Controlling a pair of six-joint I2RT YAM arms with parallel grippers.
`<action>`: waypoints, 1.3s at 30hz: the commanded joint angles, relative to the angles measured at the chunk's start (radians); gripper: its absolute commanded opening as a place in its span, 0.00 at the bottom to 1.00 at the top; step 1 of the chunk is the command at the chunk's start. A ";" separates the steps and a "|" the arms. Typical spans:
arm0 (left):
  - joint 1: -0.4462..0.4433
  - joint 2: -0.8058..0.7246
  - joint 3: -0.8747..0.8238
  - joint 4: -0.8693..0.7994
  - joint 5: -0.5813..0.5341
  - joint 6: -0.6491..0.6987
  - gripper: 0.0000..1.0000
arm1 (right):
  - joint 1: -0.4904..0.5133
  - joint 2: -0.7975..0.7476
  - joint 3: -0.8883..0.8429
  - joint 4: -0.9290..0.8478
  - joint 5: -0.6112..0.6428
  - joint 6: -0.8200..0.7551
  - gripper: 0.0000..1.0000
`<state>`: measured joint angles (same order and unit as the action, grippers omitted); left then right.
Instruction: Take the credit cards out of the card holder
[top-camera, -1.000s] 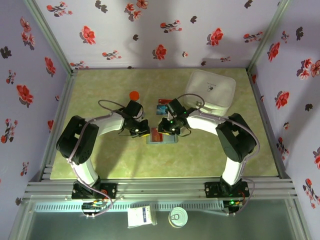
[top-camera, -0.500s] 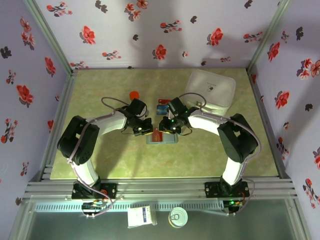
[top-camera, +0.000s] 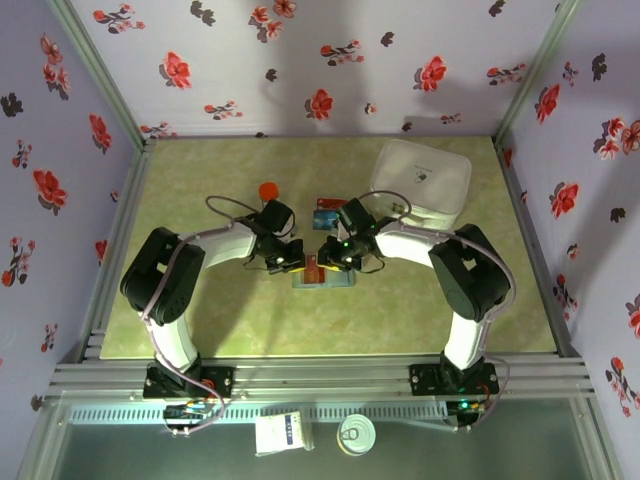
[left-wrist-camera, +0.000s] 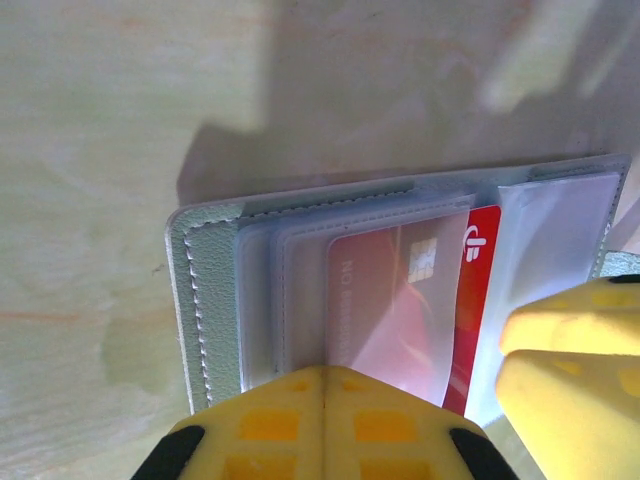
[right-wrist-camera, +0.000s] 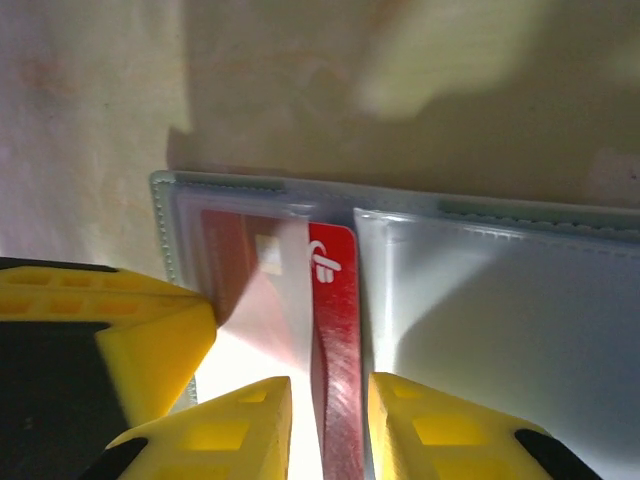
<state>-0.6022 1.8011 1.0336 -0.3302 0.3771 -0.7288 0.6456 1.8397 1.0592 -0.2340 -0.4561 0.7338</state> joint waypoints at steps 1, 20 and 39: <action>-0.001 0.014 -0.001 -0.048 -0.033 0.022 0.00 | -0.007 0.023 -0.015 0.035 -0.036 0.014 0.27; 0.000 0.008 0.003 -0.057 -0.034 0.020 0.00 | -0.024 -0.031 -0.101 0.212 -0.103 0.100 0.15; 0.007 0.003 0.007 -0.069 -0.038 0.028 0.00 | -0.076 -0.158 -0.158 0.081 -0.033 0.009 0.03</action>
<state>-0.6010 1.8008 1.0344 -0.3340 0.3737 -0.7254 0.5835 1.7271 0.9131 -0.0727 -0.5350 0.7944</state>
